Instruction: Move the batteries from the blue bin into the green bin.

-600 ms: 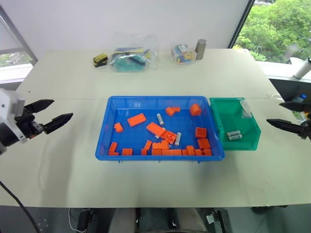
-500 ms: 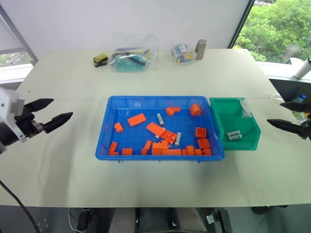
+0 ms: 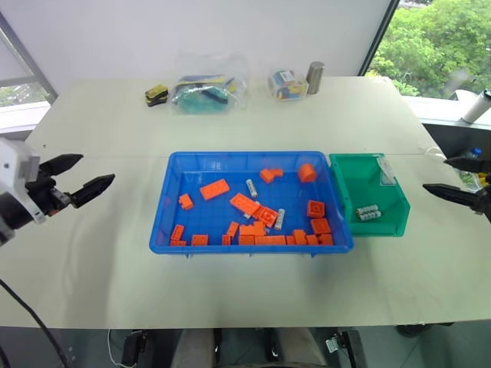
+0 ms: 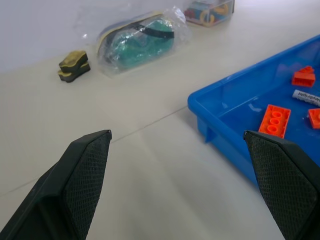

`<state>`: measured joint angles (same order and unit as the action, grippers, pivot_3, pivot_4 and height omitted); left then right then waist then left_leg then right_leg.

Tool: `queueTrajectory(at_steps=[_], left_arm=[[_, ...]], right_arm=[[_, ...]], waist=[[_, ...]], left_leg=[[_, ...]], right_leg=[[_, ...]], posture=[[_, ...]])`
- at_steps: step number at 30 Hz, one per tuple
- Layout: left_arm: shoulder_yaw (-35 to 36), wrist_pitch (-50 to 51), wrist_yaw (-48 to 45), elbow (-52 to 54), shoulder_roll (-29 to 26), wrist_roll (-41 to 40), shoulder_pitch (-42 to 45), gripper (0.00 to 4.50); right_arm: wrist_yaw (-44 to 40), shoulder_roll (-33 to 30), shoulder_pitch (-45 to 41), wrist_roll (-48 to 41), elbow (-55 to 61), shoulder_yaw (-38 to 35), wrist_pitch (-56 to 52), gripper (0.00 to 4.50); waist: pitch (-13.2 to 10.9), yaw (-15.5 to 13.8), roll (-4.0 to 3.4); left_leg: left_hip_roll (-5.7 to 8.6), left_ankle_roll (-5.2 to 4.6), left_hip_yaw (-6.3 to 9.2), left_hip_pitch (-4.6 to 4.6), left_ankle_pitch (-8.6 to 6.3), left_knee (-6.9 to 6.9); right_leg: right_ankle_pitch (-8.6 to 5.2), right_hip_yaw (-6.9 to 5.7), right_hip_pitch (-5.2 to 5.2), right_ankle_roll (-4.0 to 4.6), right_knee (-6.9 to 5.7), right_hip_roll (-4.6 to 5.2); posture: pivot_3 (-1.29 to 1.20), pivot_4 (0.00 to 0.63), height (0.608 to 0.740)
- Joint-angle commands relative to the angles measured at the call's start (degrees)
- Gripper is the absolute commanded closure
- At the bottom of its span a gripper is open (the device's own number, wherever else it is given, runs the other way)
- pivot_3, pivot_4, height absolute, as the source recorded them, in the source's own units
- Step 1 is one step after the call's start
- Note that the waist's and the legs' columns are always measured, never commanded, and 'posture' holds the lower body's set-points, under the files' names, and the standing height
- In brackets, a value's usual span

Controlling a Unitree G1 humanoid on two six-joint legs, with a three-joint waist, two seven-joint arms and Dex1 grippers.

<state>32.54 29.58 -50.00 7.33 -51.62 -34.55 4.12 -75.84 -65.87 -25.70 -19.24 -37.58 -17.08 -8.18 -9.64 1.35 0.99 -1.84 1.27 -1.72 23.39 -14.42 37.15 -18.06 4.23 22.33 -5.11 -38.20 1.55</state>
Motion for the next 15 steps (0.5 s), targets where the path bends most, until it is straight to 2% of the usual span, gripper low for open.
queueTrajectory(at_steps=[1,8,12,15], left_arm=[[-0.31,0.29,-0.71,2.65,-0.31,-1.09,0.19,0.08],[-1.96,2.83,-2.65,6.06,-0.64,-4.06,0.76,0.08],[-4.5,5.28,-5.46,12.6,-1.4,-7.14,-0.04,0.08],[-6.97,7.32,-6.96,16.6,-1.73,-9.93,1.22,0.08]], right_arm=[[0.05,-0.65,-2.17,-0.6,1.86,-0.74,-0.81,0.0],[0.08,0.77,-4.52,-3.41,12.32,0.83,-8.21,0.0],[1.87,3.24,-4.66,-6.26,27.09,3.91,-15.87,0.0],[6.81,7.04,-6.52,-8.21,38.88,8.51,-24.87,0.0]], waist=[[0.0,-0.01,-0.01],[-0.01,0.19,-0.03],[-0.01,0.76,-0.03],[-0.01,1.17,-0.03]], left_leg=[[0.0,0.0,0.0,0.0,0.0,0.0],[-0.01,0.0,0.0,0.0,0.0,-0.01],[-0.02,0.0,0.04,0.01,0.0,-0.01],[-0.02,0.0,0.09,0.02,0.0,-0.01]], right_leg=[[0.0,0.0,0.0,0.0,0.0,0.0],[0.0,0.0,0.02,0.0,-0.02,0.0],[0.0,0.01,0.0,-0.01,-0.03,0.01],[0.0,0.04,-0.01,0.0,-0.03,0.01]], posture=[[0.0,0.15,0.74],[0.0,0.15,0.74],[0.0,0.15,0.74],[0.0,0.15,0.74]])
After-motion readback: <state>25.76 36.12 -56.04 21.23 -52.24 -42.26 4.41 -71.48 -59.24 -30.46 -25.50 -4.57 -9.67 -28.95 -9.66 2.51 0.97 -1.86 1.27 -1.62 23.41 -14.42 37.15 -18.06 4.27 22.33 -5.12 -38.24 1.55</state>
